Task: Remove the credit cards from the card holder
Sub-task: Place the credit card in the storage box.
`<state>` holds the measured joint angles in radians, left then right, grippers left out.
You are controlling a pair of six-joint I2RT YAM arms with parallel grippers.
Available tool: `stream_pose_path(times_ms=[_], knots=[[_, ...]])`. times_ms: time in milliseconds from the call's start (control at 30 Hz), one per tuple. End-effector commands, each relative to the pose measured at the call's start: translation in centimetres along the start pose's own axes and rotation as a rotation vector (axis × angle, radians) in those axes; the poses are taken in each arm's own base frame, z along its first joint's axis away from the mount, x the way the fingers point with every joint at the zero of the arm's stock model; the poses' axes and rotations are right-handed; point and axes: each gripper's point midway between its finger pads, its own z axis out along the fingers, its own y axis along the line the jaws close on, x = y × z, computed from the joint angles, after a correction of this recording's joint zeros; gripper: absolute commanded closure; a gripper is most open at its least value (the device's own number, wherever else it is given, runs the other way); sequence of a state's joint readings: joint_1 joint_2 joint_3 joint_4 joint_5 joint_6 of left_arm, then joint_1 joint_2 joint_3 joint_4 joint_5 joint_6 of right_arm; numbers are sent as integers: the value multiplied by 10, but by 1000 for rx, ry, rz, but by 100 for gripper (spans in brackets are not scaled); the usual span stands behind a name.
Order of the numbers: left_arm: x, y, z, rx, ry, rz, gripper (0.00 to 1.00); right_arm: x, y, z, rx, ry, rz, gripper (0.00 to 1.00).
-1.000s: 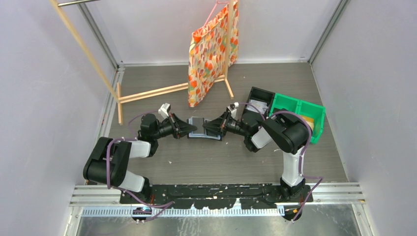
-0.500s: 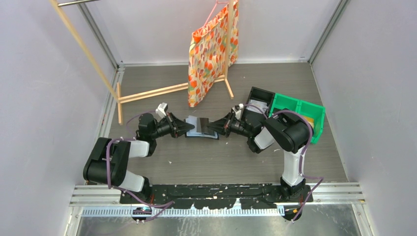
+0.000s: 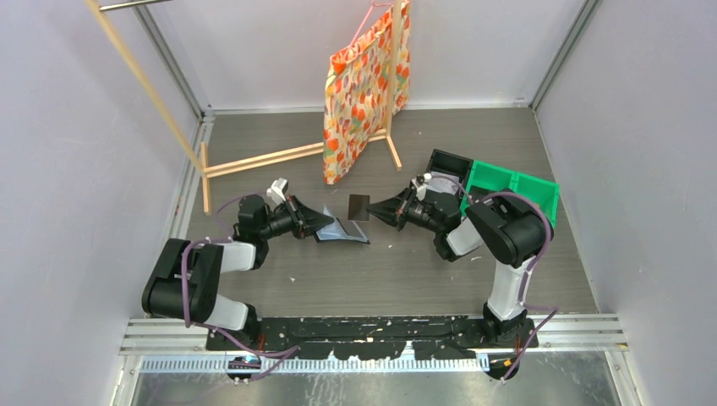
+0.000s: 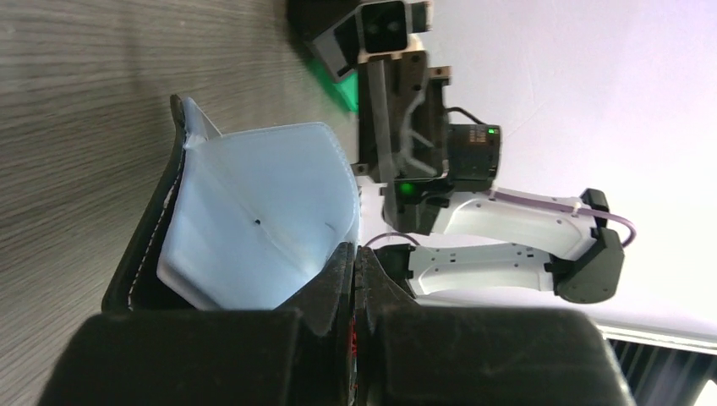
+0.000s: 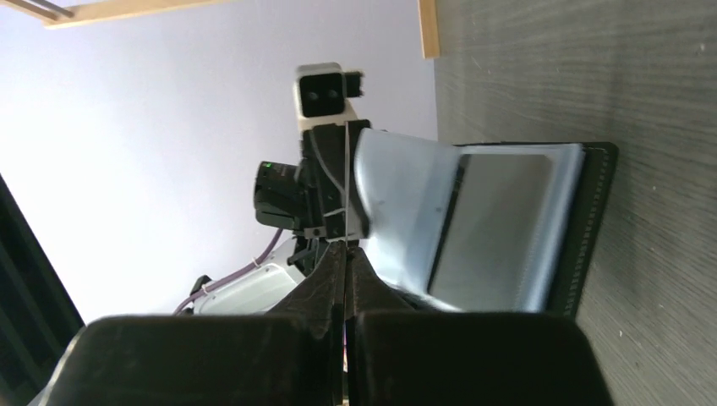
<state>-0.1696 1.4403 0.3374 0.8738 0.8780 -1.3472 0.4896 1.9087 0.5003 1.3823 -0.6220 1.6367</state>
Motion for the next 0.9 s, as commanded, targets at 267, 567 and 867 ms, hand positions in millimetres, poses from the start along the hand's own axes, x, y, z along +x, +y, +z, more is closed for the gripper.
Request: stream_pose_path(times_ms=[267, 567, 867], knots=[[11, 36, 2, -169, 35, 65, 99, -16, 37, -29, -33, -32, -156, 99], [28, 49, 20, -222, 126, 73, 99, -59, 25, -85, 368, -167, -360, 99], [30, 48, 26, -215, 152, 80, 99, -108, 56, -192, 671, -440, -441, 99]])
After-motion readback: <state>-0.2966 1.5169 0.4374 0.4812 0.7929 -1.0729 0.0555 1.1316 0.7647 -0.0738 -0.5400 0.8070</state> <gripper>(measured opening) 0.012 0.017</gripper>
